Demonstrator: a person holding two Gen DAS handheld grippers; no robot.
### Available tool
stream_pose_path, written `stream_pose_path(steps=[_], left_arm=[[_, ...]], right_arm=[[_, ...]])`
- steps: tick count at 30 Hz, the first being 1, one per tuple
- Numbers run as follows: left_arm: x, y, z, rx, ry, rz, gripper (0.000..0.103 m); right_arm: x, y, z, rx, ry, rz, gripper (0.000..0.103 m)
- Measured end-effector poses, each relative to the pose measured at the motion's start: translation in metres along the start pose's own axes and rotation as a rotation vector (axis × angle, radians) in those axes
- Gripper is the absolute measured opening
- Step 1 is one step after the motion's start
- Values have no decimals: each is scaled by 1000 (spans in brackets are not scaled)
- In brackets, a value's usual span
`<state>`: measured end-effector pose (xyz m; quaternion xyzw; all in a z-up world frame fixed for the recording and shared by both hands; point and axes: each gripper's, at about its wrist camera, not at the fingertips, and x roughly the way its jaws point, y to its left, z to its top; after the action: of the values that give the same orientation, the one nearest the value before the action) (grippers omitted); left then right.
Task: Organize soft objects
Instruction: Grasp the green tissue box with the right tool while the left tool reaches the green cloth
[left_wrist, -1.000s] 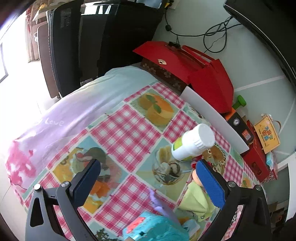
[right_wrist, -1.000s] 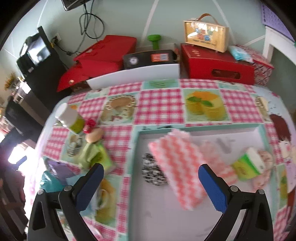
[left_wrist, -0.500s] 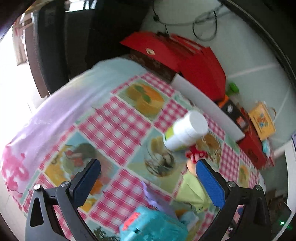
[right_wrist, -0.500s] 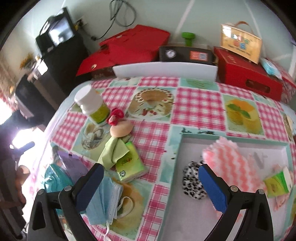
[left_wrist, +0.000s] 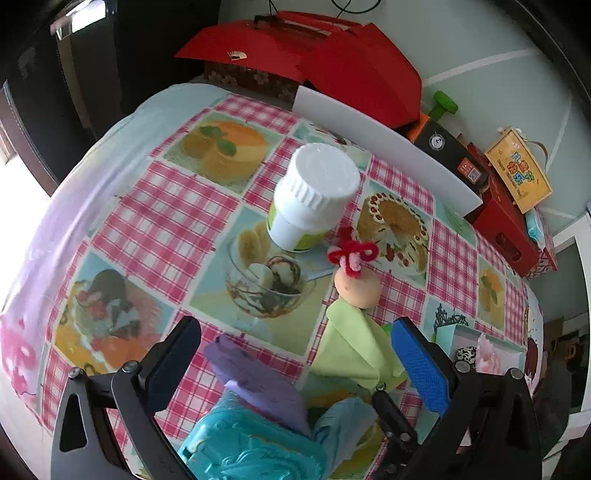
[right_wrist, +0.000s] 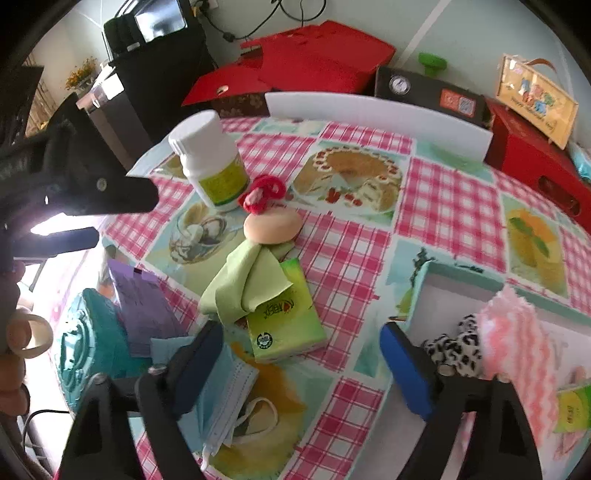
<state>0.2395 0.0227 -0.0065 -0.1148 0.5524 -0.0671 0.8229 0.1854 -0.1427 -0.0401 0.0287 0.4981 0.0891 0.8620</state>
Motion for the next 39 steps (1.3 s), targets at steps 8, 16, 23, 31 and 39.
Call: stream_pose_path(steps=[8, 16, 23, 31, 39], left_arm=[[21, -12, -1, 31, 69, 11, 102], [28, -11, -1, 6, 86, 20, 102], [29, -9, -1, -10, 94, 12, 102], [34, -23, -4, 27, 102, 21, 102], [38, -42, -7, 91, 98, 27, 102]], right_arm=[[16, 6, -1, -46, 33, -3, 77], [31, 10, 1, -62, 57, -20, 72], [33, 8, 2, -56, 44, -60, 57], [29, -4, 2, -13, 48, -68, 56], [18, -7, -2, 18, 45, -51, 56]])
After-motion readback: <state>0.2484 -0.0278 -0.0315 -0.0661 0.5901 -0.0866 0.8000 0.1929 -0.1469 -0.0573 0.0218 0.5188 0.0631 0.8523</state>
